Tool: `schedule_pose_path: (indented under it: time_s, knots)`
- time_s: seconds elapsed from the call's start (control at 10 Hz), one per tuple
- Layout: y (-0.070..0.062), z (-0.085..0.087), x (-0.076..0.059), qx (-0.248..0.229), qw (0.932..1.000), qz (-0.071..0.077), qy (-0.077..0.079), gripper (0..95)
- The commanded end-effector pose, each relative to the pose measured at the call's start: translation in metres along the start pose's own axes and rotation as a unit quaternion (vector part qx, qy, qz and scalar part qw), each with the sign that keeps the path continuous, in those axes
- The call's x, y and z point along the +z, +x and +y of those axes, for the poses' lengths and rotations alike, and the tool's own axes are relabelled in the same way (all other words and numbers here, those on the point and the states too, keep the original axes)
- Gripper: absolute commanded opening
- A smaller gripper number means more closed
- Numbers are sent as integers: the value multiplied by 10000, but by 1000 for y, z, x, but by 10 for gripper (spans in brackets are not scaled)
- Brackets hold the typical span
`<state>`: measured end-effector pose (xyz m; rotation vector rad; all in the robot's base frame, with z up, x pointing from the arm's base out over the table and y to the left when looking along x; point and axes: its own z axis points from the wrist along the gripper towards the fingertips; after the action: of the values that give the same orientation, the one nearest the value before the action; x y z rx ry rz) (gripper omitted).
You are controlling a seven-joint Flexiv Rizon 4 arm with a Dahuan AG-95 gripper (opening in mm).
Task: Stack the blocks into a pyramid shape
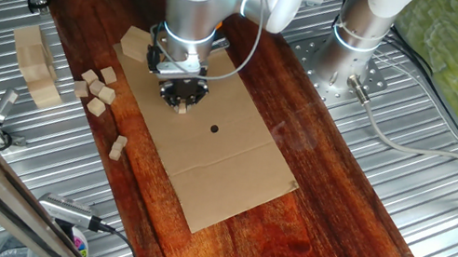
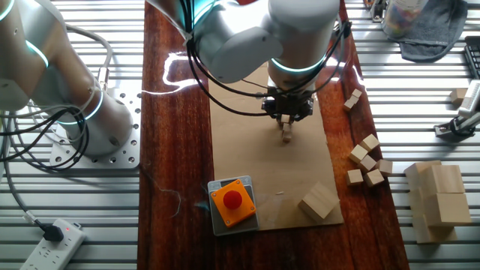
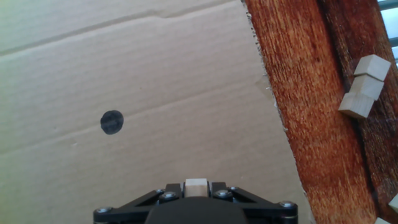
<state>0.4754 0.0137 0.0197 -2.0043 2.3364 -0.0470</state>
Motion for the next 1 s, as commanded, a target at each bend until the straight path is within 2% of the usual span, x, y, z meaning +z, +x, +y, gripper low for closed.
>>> schedule_pose_path:
  time_s: [0.1,0.4,0.8,0.9,1.0]
  knots:
    - [1,-1,2,-13,10000,5,42,190]
    - [2,-2,6,-8,10000,-40,48,190]
    - [1,-1,2,-11,10000,-5,45,190]
    - [1,-1,2,-13,10000,-3,46,380]
    - [1,-1,2,-17,10000,-4,45,380]
